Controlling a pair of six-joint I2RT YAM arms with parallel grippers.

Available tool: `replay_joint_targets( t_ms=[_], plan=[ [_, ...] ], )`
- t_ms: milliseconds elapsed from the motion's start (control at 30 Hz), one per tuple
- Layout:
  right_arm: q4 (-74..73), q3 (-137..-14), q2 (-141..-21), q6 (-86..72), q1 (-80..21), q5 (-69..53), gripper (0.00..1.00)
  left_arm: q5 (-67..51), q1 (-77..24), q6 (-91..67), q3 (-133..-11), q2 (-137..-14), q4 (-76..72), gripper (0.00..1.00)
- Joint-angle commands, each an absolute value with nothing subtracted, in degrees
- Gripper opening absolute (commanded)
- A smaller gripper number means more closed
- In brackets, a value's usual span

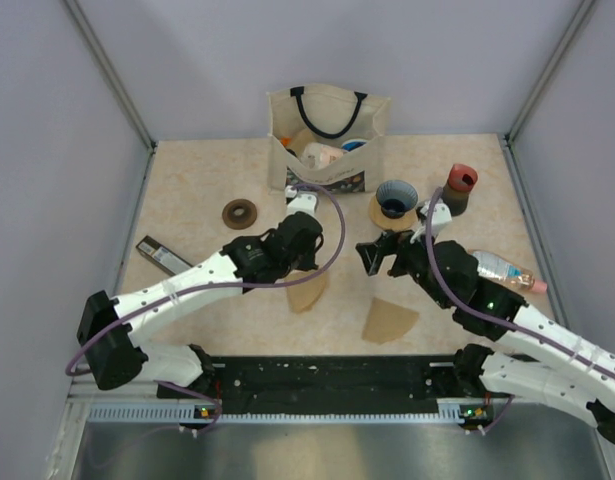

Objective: Place the coffee filter in the dripper

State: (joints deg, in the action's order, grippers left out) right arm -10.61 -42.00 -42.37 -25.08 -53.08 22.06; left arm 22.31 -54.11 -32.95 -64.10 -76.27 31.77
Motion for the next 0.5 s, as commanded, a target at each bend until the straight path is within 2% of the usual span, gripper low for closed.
replay_joint_targets(
  t_ms=[0,100,200,367,467],
  plan=[
    [-11.6,-40.96,-45.52,-33.75,-53.09,24.97,0.99,22.95,-54.14,-35.95,-65.92,-76.11,33.04,0.23],
    [-11.17,-38.33,-47.28,-37.51,-53.09,20.58,0.99,23.99,-54.14,-39.36,-63.03,-74.37,35.41,0.41],
    [-4.51,-33.16,-49.04,-41.21,-53.0,12.68,0.99,22.86,-52.4,-42.7,-56.71,-71.38,34.46,0.62],
    [-0.36,-29.89,-56.06,-52.89,-53.0,10.02,0.98,9.7,-43.7,-46.58,-44.15,-64.35,27.88,0.72],
    [10.33,-27.78,-60.8,-55.89,-53.0,6.43,0.95,3.18,-38.25,-48.86,-36.94,-60.57,21.29,0.72]
  ],
)
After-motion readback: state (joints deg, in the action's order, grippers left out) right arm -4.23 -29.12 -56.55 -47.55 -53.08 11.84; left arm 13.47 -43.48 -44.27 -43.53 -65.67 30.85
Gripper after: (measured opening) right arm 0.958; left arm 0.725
